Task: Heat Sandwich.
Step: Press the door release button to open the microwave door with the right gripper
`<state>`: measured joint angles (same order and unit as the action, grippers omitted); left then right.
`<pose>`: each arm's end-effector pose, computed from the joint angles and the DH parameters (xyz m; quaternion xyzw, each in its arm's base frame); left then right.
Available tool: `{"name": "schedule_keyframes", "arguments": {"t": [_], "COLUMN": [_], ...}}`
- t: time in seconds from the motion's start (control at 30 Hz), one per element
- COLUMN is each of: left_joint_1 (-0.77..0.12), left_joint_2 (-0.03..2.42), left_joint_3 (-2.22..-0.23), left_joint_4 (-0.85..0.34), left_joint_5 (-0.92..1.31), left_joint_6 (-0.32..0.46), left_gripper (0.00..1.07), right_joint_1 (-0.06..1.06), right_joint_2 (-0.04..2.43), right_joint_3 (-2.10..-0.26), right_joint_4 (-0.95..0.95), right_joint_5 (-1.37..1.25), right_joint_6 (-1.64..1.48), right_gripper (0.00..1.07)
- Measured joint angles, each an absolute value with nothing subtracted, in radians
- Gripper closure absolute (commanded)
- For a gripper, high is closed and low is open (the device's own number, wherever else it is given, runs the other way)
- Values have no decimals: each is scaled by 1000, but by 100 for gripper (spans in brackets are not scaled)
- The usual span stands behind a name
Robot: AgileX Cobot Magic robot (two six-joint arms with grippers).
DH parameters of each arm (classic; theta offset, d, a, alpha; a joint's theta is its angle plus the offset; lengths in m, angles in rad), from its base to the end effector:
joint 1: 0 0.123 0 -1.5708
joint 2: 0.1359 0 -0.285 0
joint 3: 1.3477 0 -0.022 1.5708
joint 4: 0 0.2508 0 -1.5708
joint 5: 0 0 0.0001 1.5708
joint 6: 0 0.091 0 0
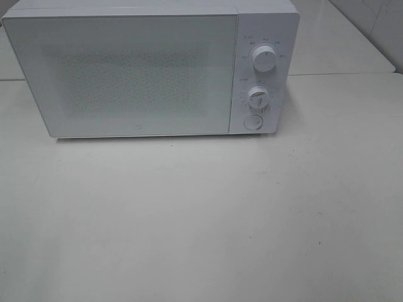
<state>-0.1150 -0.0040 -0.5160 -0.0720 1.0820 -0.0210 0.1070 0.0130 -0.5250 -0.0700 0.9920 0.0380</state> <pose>-0.0089 -0.0048 0.2801 0.0422 0.8520 -0.0712 0.5170 -0.0026 -0.0056 0.2901 -0.0283 0.8305 0.0053 0.5563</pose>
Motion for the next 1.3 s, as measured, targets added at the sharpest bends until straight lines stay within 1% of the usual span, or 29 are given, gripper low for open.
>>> {"name": "schedule_keyframes", "arguments": {"t": [0.5, 0.63, 0.97, 1.1, 1.3], "left_joint_1": [-115, -115, -115, -115, -115], "left_joint_2": [-4, -4, -4, -4, -4], "left_joint_3": [-516, -516, -516, -516, -516], "left_joint_4": [-72, -72, -72, -72, -72], "left_joint_5": [1082, 1082, 1082, 1082, 1082], "left_joint_6": [-21, -21, -21, -21, -21], "left_gripper": [9, 9, 9, 9, 9], "right_joint_1": [107, 107, 107, 107, 107], "right_joint_2": [317, 438, 591, 699, 786], "right_joint_3": [-534, -534, -534, -534, -534], "right_joint_4": [-70, -70, -70, -70, -70], "right_joint_5": [666, 535, 376, 259, 164], "right_joint_6": [37, 37, 37, 37, 37], "right_gripper": [31, 31, 31, 31, 31]}}
